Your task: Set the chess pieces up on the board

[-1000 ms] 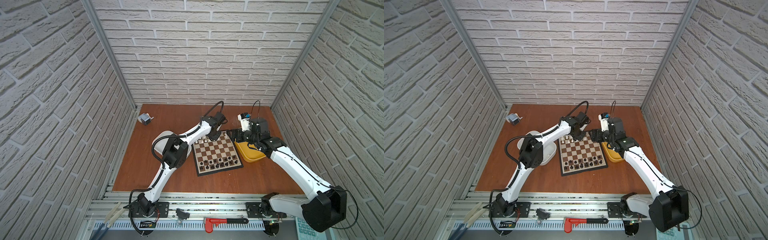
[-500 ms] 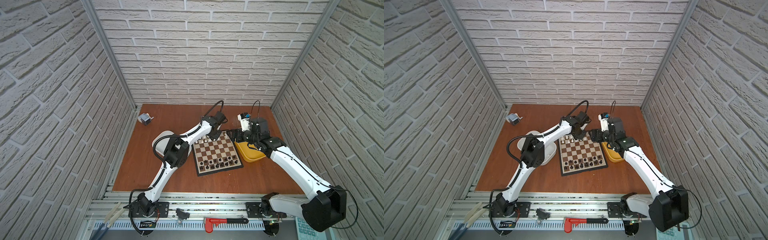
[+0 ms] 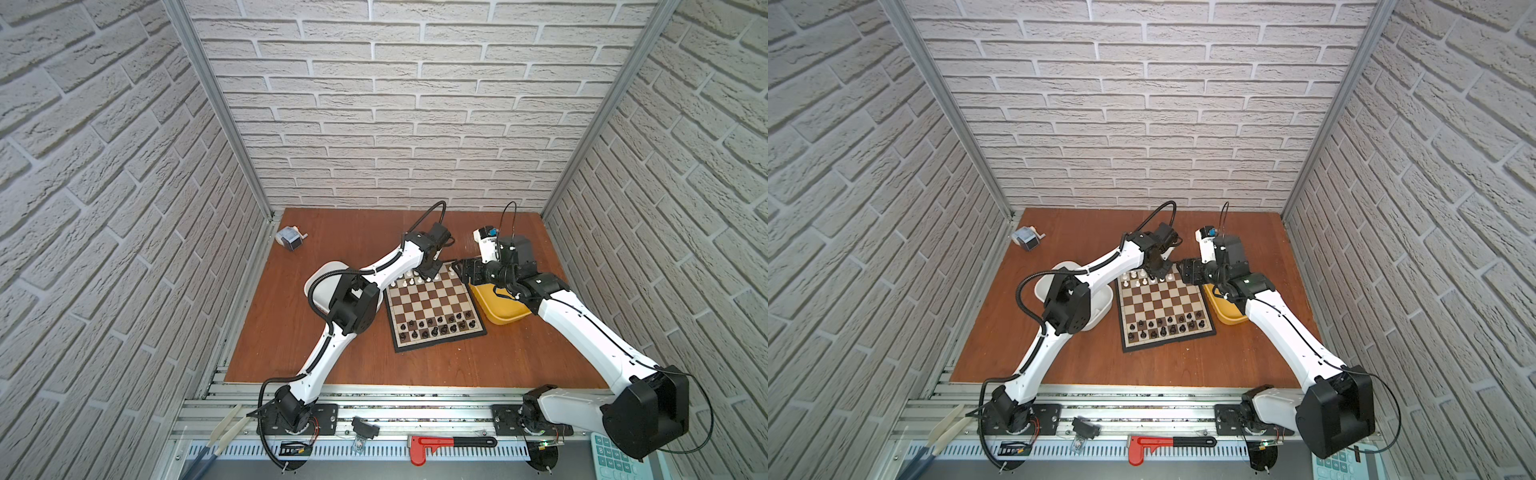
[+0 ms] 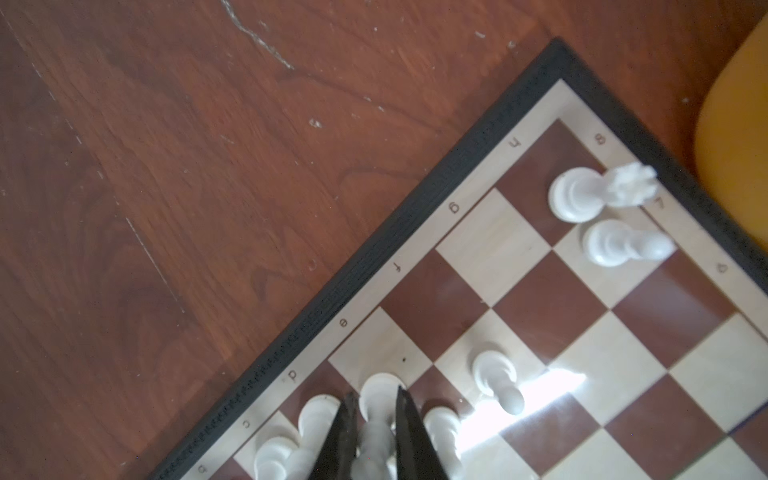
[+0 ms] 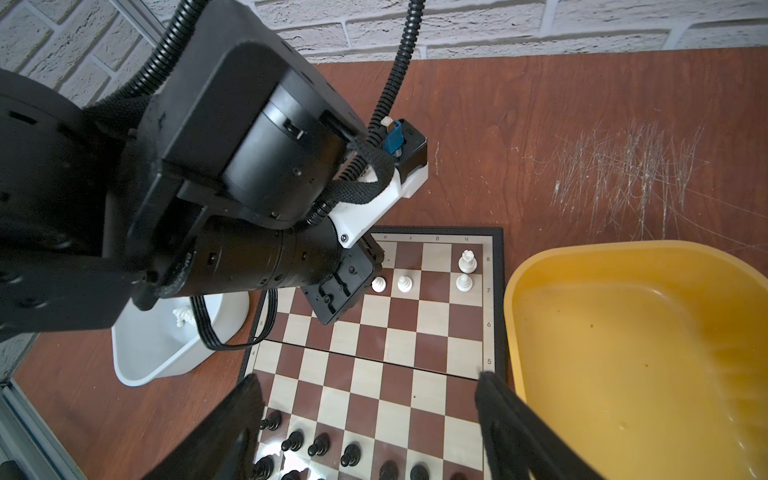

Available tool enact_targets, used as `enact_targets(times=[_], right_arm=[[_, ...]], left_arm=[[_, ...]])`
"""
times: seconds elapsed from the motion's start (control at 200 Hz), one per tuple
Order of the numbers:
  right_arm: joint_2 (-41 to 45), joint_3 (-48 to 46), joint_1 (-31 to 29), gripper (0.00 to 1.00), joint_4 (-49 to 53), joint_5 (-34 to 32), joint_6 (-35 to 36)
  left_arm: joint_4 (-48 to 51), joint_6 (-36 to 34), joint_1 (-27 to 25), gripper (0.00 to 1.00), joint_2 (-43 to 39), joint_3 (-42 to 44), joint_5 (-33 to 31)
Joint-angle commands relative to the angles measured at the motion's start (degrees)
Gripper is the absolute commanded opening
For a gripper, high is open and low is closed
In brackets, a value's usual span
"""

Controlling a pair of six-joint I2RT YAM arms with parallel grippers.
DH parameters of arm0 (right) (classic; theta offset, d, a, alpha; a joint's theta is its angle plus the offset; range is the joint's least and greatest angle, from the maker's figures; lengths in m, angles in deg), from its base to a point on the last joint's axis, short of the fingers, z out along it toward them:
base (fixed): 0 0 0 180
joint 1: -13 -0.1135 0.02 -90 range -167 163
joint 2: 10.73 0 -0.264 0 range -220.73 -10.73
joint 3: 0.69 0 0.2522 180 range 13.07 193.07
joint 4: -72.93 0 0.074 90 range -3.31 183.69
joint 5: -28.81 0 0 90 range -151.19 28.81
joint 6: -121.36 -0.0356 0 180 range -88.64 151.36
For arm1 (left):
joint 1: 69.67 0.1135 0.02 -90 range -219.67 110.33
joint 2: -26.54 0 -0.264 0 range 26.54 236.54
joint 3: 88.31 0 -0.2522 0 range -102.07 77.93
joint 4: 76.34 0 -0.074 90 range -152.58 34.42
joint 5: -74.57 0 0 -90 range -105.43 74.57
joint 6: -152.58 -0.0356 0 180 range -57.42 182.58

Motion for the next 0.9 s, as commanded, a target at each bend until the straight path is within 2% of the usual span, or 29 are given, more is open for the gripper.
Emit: enact_targets(times=[0.0, 0.565, 0.895], right_arm=[[0.0, 0.6, -0.2, 0.81, -2.1, 0.6, 0.5], [-0.5, 0.7, -0.2, 0.81, -1.9, 0.7, 0.5], [0.4, 0.7, -0.3, 0.81, -1.8, 0.6, 0.7]], left_arm=[[-1.3, 0.4, 0.8, 0.19, 1.2, -1.7, -0.9], [-1.6, 0.4, 1.0, 0.17, 2.1, -2.7, -0.1], [-2.5, 0.6, 0.1, 0.27, -0.9, -3.1, 0.7]])
